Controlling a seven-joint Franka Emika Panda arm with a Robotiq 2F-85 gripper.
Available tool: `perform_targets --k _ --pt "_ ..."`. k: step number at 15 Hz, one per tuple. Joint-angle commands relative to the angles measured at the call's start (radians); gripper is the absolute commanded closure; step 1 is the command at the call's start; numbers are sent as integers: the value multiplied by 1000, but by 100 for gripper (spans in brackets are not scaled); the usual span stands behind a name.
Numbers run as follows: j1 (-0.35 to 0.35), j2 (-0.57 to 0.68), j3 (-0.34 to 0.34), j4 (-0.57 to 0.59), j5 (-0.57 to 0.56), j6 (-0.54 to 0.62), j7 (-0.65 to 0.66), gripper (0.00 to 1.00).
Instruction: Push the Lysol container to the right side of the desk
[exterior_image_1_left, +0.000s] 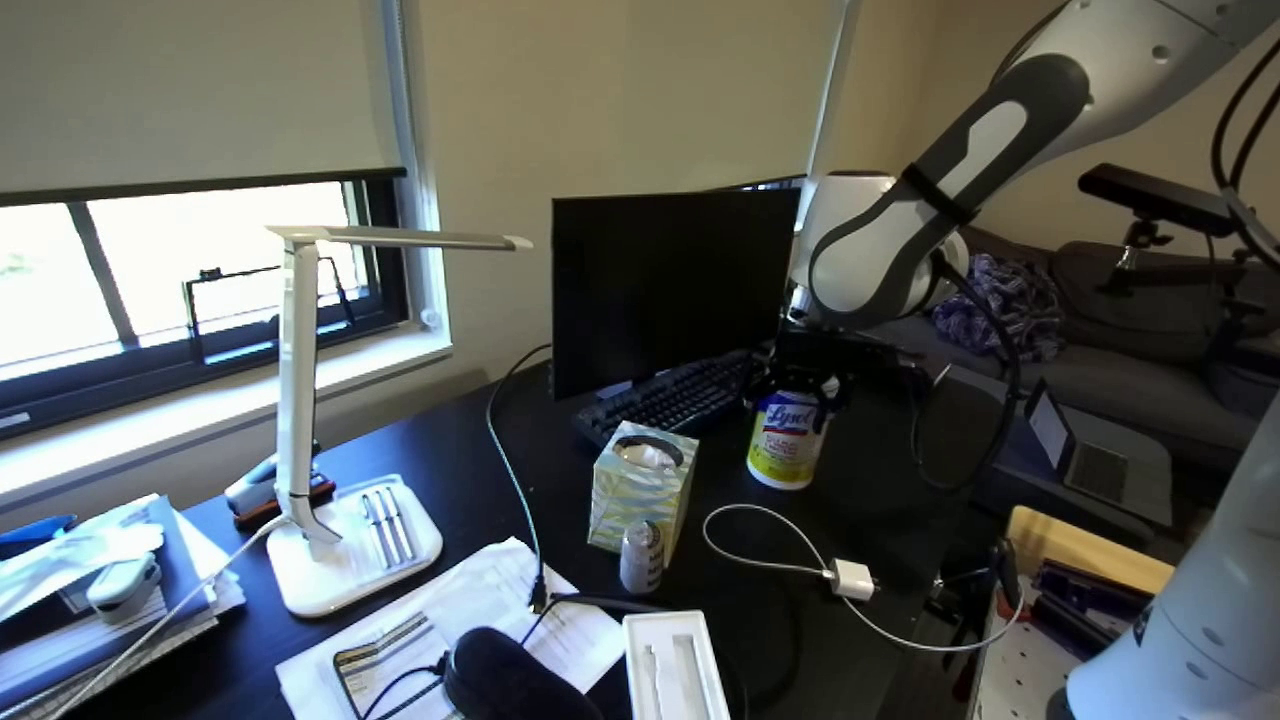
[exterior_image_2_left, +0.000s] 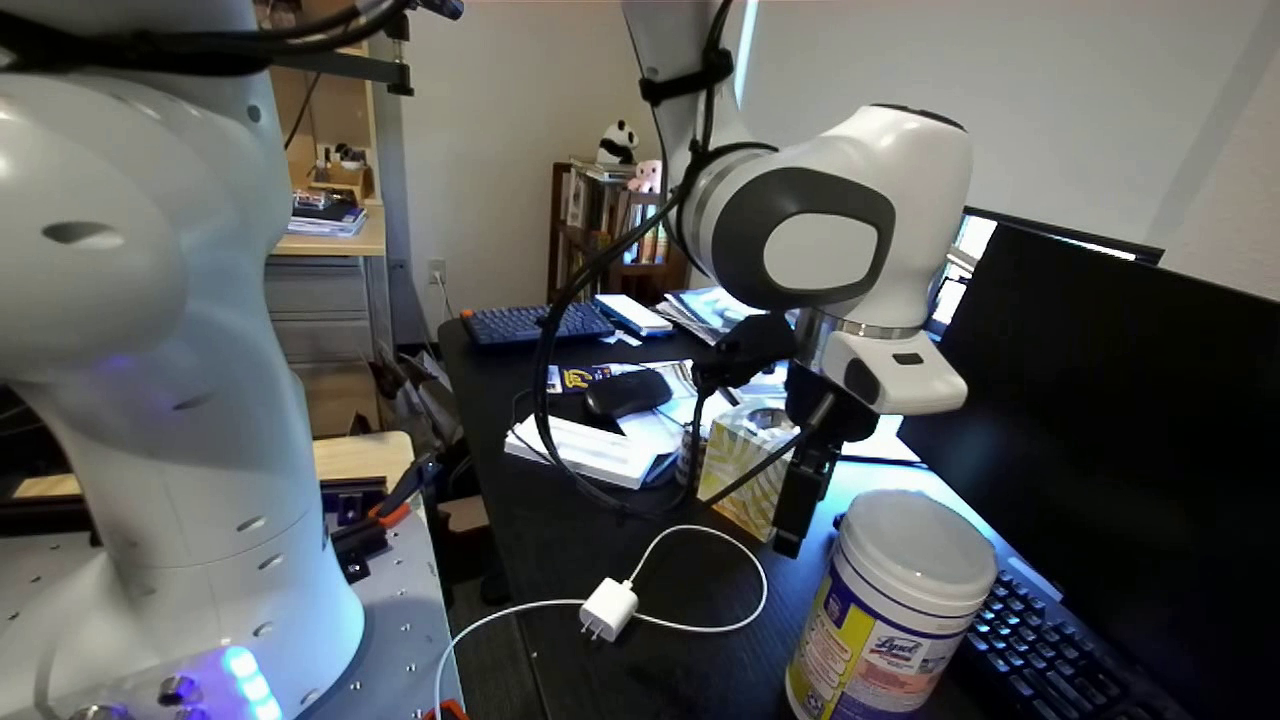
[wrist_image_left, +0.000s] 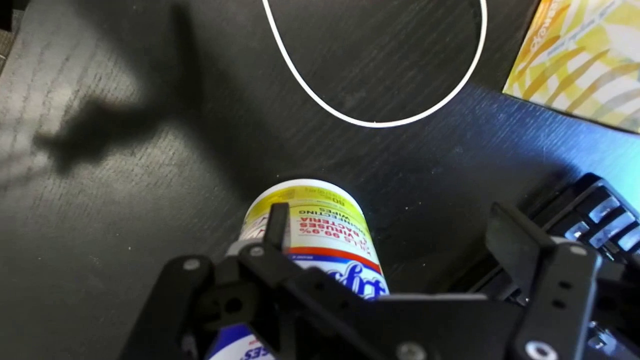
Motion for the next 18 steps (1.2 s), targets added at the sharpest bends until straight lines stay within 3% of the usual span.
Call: perform_targets --k 1,5,7,8,11,18 --pt "0 52 0 13 -22 118 189 0" --pt "15 108 -55 44 -85 216 421 0" --pt "30 129 -112 64 -171 173 522 0" --pt "45 144 -164 77 -276 159 585 0" --pt "46 140 -221 84 -361 101 611 0" --pt "-35 128 -222 126 -269 -2 533 0"
